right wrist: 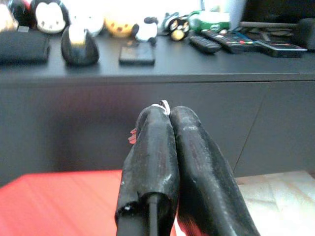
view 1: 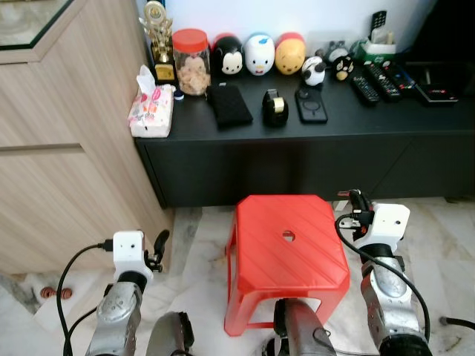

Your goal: Hang keys on a hook

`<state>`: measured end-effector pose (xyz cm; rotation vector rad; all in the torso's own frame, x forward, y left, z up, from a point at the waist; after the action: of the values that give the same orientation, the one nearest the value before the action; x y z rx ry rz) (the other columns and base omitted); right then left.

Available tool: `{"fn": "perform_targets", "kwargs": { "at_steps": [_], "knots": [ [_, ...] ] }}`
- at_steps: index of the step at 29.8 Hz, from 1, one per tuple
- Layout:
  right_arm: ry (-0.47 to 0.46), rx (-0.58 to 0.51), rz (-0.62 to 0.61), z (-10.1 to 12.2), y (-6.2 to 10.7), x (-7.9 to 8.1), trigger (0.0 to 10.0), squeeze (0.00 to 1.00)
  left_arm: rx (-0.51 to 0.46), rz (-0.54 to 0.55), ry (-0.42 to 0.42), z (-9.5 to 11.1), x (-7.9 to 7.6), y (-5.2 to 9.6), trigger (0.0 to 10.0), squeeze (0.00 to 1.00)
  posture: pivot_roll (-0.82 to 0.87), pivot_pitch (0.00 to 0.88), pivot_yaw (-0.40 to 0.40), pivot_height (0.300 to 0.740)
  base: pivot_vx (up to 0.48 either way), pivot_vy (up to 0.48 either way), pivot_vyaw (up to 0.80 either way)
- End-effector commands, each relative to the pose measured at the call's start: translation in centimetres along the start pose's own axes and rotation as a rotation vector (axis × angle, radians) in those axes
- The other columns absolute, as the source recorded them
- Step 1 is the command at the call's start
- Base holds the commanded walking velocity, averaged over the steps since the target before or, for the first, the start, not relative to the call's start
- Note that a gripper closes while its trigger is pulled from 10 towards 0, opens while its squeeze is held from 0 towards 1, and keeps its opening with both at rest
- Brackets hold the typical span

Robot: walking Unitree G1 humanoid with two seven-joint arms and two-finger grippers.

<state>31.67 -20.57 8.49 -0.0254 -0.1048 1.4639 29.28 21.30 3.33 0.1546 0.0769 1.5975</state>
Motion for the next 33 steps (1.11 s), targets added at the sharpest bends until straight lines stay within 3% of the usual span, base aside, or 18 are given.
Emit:
{"fn": "perform_targets", "kwargs": {
  "at_steps": [1, 2, 4, 9, 13, 16, 21, 22, 23, 24, 25, 27, 28, 30, 33],
  "knots": [
    [-0.125, 0.024, -0.071, 0.2, 0.3, -0.7, 10.0, 0.00, 0.009, 0.006, -0.024, -0.4, 0.4, 0.3, 10.0, 0.00, -0.10, 0.069, -0.035, 0.604, 0.000, 0.000, 0.00],
    [-0.222, 0.071, -0.119, -0.4, 0.4, -1.1, 10.0, 0.00, 0.009, 0.007, -0.024, -0.5, 0.4, 0.3, 10.0, 0.00, -0.10, 0.067, -0.035, 0.604, 0.000, 0.000, 0.00],
    [-0.327, 0.170, -0.171, -2.0, 0.7, -1.7, 10.0, 0.00, 0.011, 0.008, -0.024, -0.6, 0.5, 0.2, 10.0, 0.00, -0.10, 0.064, -0.034, 0.604, 0.000, 0.000, 0.00],
    [-0.429, 0.433, -0.291, -5.8, 1.8, -3.2, 10.0, 0.00, 0.008, 0.000, -0.032, -0.6, 0.4, 0.0, 10.0, 0.00, -0.10, 0.060, -0.034, 0.604, 0.000, 0.000, 0.00],
    [-0.482, 0.422, -0.305, -5.3, 1.4, -3.3, 10.0, 0.00, 0.003, -0.002, -0.036, -0.5, 0.3, 0.0, 10.0, 0.00, -0.10, 0.058, -0.036, 0.604, 0.000, 0.000, 0.00],
    [-0.312, 0.289, -0.185, -2.4, 0.1, -2.5, 10.0, 0.00, 0.001, -0.004, -0.045, -0.6, 0.4, 0.0, 10.0, 0.00, -0.10, 0.061, -0.034, 0.604, 0.000, 0.000, 0.00],
    [-0.306, 0.347, -0.163, -2.8, -0.1, -1.9, 10.0, 0.00, 0.004, -0.007, -0.052, -0.7, 0.3, 0.0, 10.0, 0.00, -0.09, 0.062, -0.032, 0.604, 0.000, 0.000, 0.00],
    [-0.063, 0.461, -0.058, -4.1, 0.3, -1.1, 10.0, 0.00, 0.005, -0.009, -0.054, -0.7, 0.3, 0.0, 10.0, 0.00, -0.10, 0.061, -0.031, 0.604, 0.000, 0.000, 0.00],
    [-0.063, 0.461, -0.058, -4.1, 0.3, -1.1, 10.0, 0.00, 0.005, -0.009, -0.054, -0.7, 0.3, 0.0, 10.0, 0.00, -0.10, 0.061, -0.031, 0.604, 0.000, 0.000, 0.00],
    [0.066, 0.540, -0.012, -5.3, 0.9, -1.1, 10.0, 0.00, 0.006, -0.013, -0.057, -0.8, 0.2, 0.0, 10.0, 0.00, -0.10, 0.060, -0.032, 0.604, 0.000, 0.000, 0.00],
    [-0.081, 0.499, -0.064, -5.0, 0.8, -1.4, 10.0, 0.00, 0.010, -0.020, -0.068, -0.9, 0.0, 0.1, 10.0, 0.00, -0.09, 0.062, -0.033, 0.604, 0.000, 0.000, 0.00],
    [-0.081, 0.499, -0.064, -5.0, 0.8, -1.4, 10.0, 0.00, 0.010, -0.020, -0.068, -0.9, 0.0, 0.1, 10.0, 0.00, -0.09, 0.062, -0.033, 0.604, 0.000, 0.000, 0.00],
    [-0.207, 0.415, -0.105, -3.9, 0.2, -1.5, 10.0, 0.00, 0.012, -0.020, -0.069, -0.9, 0.0, 0.1, 10.0, 0.00, -0.10, 0.063, -0.032, 0.604, 0.000, 0.000, 0.00],
    [-0.190, 0.243, -0.074, -0.9, -1.0, -1.2, 10.0, 0.00, 0.013, -0.019, -0.069, -1.0, 0.1, 0.1, 10.0, 0.00, -0.10, 0.063, -0.032, 0.604, 0.000, 0.000, 0.00],
    [-0.171, 0.137, -0.047, 1.0, -1.4, -0.6, 10.0, 0.00, 0.016, -0.020, -0.068, -1.1, 0.0, 0.2, 10.0, 0.00, -0.10, 0.062, -0.033, 0.604, 0.000, 0.000, 0.00]
  ]
}}
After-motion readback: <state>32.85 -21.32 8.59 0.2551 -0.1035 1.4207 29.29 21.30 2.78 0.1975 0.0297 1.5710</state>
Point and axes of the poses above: a point about 5 cm out from each wrist's last joint towards the gripper, its own y axis pointing back from the gripper into the wrist, its own z axis along the axis of the wrist's last joint, x = y × z, the point moved 2 cm from there along -y, pointing out of the wrist towards the gripper, and after that the axes turned 2 degrees about -y, right-handed, at the moved point
